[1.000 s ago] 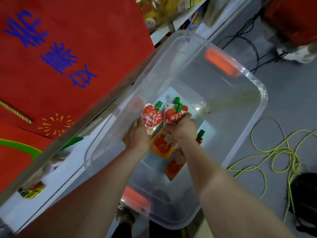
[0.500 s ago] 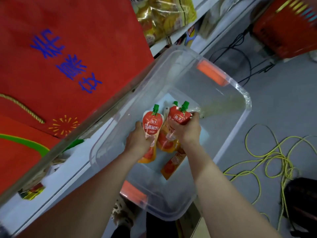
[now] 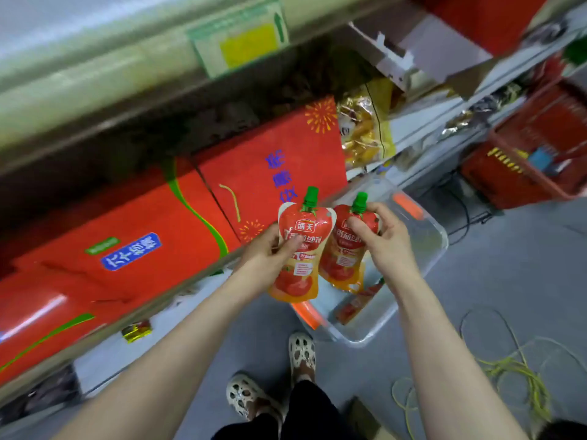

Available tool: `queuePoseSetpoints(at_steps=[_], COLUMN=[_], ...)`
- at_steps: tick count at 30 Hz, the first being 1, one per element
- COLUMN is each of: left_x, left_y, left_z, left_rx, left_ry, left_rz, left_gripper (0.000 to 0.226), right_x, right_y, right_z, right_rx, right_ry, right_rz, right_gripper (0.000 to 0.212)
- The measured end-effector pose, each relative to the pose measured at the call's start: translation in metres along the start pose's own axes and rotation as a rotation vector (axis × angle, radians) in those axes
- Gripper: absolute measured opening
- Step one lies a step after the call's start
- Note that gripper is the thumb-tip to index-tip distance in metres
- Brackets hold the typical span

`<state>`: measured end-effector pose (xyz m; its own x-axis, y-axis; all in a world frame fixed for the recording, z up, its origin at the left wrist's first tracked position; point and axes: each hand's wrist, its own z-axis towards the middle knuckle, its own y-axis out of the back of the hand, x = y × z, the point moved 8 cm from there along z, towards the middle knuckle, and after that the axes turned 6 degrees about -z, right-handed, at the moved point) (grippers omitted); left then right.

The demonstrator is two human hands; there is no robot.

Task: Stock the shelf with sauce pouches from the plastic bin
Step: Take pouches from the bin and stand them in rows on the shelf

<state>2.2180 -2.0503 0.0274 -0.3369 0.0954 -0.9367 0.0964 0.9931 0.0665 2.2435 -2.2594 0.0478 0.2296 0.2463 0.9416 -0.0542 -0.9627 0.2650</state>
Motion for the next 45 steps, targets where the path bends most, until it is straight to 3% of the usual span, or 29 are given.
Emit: queuePoseSetpoints(at_steps=[10,20,26,30,40,45], left_x=[-0.198,-0.309,-0.317,-0.311,-0.317,-0.316], left_y=[0.136,0.262,0.322,0.335,0.333,0.331], left_z=[-0.127,-0.151,-0.115,-0.089,-0.054,-0.047], left_rx=[-0.169,-0.434,-0.656,-0.728,-0.683,-0.661], left_ry=[-0.487,-0.754,-0.714,-0.66,-0.653,-0.667], left_rz=[-0.187,-0.297,-0.337,-0.32,-0.293,-0.319], left_gripper=[0.009,0.016,0.027,0.031,0.028,0.028], right_x=[0.272,0.475,0.512,0.51,0.522,0.53], right_y=[-0.047,-0.122,-0.198,-0.251,-0.325,-0.334], right_z=[-0.075,-0.045,0.075,0.143,0.221,0.228], right_rx=[0.133,0.28,0.342,0.392,0.443,0.36], right_ry=[0.519,0.824,0.704,0.657,0.645,0.74], right_rz=[0.111,0.041,-0.11,-0.135,-0.14,-0.176], right_gripper=[0.02,0.023,0.033,0.028,0.029,0.034])
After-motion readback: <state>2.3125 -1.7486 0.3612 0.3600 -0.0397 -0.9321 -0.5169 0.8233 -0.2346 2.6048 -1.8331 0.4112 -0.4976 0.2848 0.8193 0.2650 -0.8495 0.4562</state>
